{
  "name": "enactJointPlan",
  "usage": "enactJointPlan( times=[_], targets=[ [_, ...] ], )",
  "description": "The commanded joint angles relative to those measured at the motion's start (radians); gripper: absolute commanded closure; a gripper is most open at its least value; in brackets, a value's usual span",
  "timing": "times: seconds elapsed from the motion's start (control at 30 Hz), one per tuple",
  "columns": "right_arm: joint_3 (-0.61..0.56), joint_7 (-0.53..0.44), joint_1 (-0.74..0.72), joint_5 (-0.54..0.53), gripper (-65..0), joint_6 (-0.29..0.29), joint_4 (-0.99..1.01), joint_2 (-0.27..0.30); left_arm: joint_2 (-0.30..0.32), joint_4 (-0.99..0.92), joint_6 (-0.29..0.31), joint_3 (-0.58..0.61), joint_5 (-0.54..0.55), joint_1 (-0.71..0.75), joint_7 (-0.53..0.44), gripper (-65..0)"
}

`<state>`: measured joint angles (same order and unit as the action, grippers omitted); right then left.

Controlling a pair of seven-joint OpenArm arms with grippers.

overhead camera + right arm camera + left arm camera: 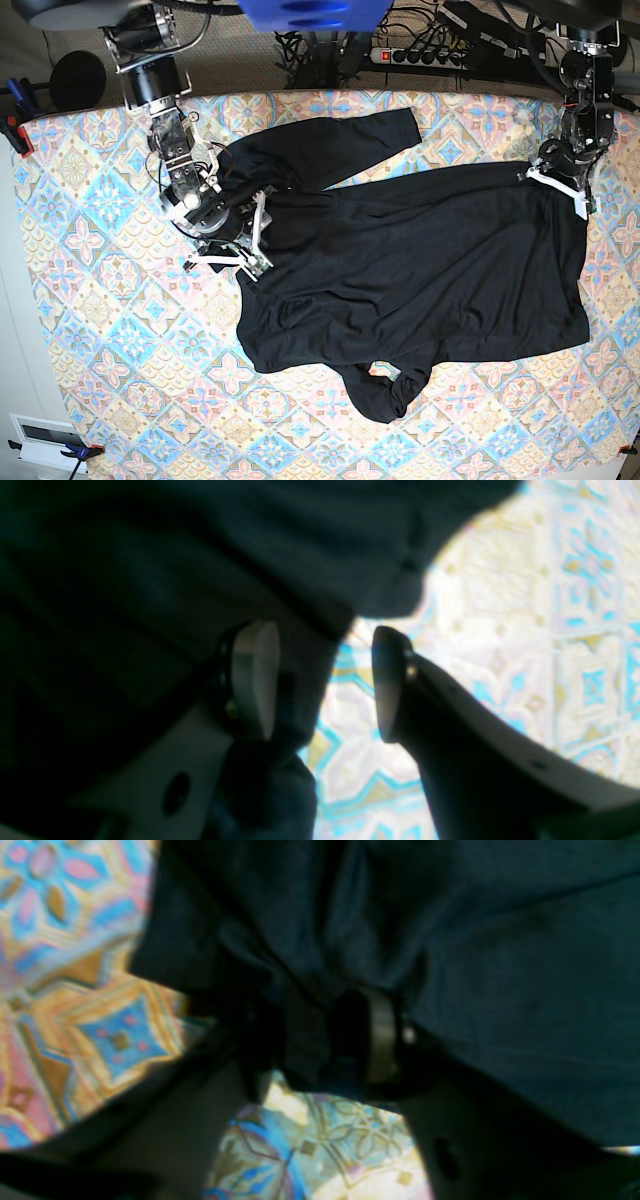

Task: Layout the t-shirt on the table in an organized manner, then fold the t-shirt properly
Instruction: 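Grasp the shirt collar area with the right gripper and pull it outward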

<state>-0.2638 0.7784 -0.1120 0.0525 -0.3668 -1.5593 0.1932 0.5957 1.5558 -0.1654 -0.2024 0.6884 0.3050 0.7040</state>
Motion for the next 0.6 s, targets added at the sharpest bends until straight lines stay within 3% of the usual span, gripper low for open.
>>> enactJointPlan(
  times=[0.0, 0.07, 0.33, 0.57],
  targets=[
    [0.021, -0.01, -0.022, 0.005, -28.5, 0.005, -0.005, 0.001, 0.022, 0.013, -0.003, -0.025, 0.017, -0.005, -0.016, -30.4],
    [0.031, -0.001, -0.024, -0.036, -28.5, 0.005, 0.012, -0.002, 0.02, 0.013, -0.003, -0.056, 0.03, 0.001, -0.016, -33.6],
    [0.122, -0.004, -0.133, -0.32, -28.5, 0.005, 0.181, -0.002, 0.017, 0.015, -0.003, -0.076, 0.038, 0.003, -0.016, -33.9],
    [0.142, -0.004, -0.262, -0.454, -28.5, 0.005, 0.296, -0.002, 0.016, 0.015, -0.003, -0.076, 0.04, 0.003, -0.016, -33.9]
  ],
)
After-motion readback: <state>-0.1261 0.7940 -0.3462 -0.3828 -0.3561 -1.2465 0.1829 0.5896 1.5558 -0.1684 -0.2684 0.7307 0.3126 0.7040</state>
